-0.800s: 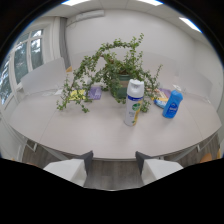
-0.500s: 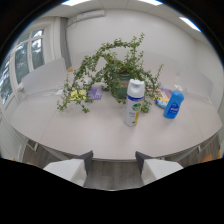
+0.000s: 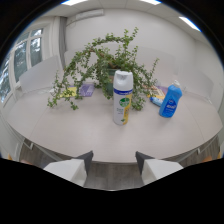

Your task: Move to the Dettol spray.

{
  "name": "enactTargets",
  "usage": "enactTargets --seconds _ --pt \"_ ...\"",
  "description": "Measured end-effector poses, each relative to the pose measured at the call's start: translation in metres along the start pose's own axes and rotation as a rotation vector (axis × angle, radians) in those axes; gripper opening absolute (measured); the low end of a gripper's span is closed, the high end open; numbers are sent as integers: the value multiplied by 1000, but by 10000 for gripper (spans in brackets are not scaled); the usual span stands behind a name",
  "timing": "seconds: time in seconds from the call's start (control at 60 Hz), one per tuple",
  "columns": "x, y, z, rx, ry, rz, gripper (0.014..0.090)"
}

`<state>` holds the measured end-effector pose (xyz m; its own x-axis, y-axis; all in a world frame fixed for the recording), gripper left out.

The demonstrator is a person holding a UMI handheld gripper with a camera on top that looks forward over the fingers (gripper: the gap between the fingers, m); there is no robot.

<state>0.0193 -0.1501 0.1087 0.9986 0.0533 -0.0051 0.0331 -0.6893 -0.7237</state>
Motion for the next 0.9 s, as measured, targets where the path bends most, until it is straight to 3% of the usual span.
enactTargets --seconds 0.617,0.9 --pt "17 -21 121 51 6 -7 839" --pt "20 -34 150 71 15 -16 841"
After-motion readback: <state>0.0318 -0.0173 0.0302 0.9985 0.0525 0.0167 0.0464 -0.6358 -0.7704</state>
